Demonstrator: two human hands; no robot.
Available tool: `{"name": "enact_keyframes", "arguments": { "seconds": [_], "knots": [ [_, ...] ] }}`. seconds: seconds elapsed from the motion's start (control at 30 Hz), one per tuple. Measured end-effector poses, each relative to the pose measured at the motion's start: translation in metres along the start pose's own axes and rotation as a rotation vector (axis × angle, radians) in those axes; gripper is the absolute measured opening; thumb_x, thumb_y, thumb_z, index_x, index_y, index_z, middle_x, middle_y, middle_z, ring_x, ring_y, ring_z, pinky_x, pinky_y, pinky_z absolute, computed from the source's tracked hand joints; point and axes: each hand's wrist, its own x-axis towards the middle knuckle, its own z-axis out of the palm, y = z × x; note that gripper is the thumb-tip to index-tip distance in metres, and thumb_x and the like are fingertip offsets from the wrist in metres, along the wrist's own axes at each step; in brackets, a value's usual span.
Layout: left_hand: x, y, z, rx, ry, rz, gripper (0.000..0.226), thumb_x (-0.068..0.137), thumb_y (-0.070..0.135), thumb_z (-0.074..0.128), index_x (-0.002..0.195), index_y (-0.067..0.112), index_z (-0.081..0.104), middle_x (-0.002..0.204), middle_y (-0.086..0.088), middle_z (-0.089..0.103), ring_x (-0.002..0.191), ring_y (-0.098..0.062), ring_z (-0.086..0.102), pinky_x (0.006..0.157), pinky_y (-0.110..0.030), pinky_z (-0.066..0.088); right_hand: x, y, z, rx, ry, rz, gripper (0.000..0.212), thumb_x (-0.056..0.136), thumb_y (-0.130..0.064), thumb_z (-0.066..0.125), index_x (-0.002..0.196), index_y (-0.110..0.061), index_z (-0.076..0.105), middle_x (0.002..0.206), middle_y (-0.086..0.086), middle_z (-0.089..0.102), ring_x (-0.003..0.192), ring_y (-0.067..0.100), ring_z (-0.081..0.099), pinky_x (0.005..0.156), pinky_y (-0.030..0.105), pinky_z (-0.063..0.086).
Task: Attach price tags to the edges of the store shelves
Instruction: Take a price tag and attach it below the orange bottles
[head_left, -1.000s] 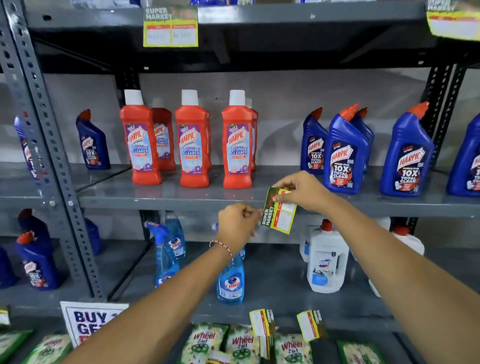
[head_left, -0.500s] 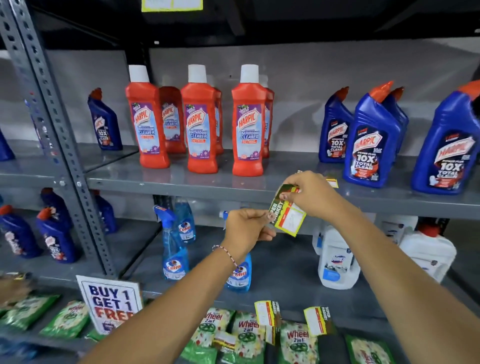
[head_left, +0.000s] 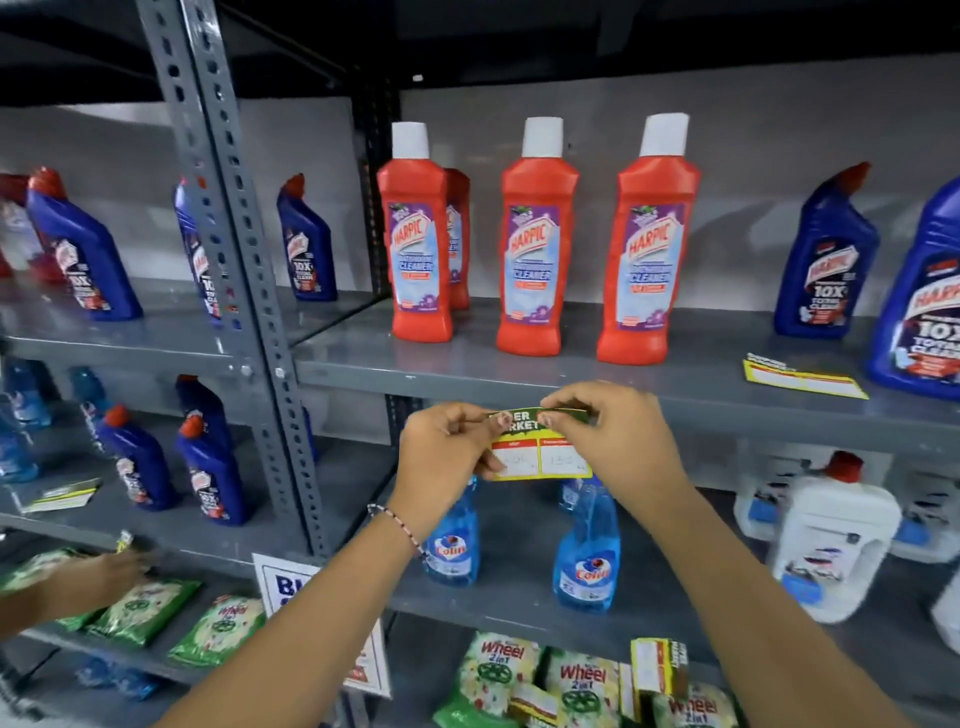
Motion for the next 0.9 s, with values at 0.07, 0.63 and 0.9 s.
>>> {"name": "enact_keyframes", "arguments": {
  "seconds": [0.07, 0.63, 0.9],
  "knots": [
    [0.011, 0.000, -0.016, 0.010, 0.011, 0.012, 0.014, 0.084, 0.008, 0.072, 0.080, -0.004, 0.070, 0.048, -0.008, 0.064, 0.033, -0.011, 0.056, 0.035, -0.019, 0.048, 0.005, -0.010, 0.019, -0.006, 0.058, 0.024, 0.011, 0.081, -0.031, 0.072, 0.092, -0.030, 0.075, 0.094, -0.011, 0.075, 0.089, 0.013, 0.066, 0.081, 0.039, 0.054],
    [0.050, 0.004, -0.031, 0.196, -0.038, 0.116, 0.026, 0.084, 0.021, 0.074, 0.074, -0.002, 0.066, 0.054, -0.011, 0.068, 0.036, -0.010, 0.061, 0.037, -0.018, 0.049, 0.017, -0.020, 0.060, -0.100, 0.294, 0.022, 0.008, 0.082, -0.016, 0.071, 0.089, -0.020, 0.075, 0.090, -0.003, 0.073, 0.087, 0.019, 0.064, 0.076, 0.043, 0.055],
    [0.062, 0.004, -0.044, 0.429, 0.166, 0.336, 0.045, 0.064, 0.032, 0.088, 0.068, 0.008, 0.050, 0.055, 0.006, 0.050, 0.045, -0.006, 0.043, 0.046, -0.012, 0.039, 0.019, -0.021, 0.051, -0.159, 0.350, 0.110, 0.009, 0.076, -0.029, 0.078, 0.080, -0.026, 0.072, 0.093, -0.006, 0.056, 0.093, 0.014, 0.054, 0.072, 0.038, 0.052]
  ]
}}
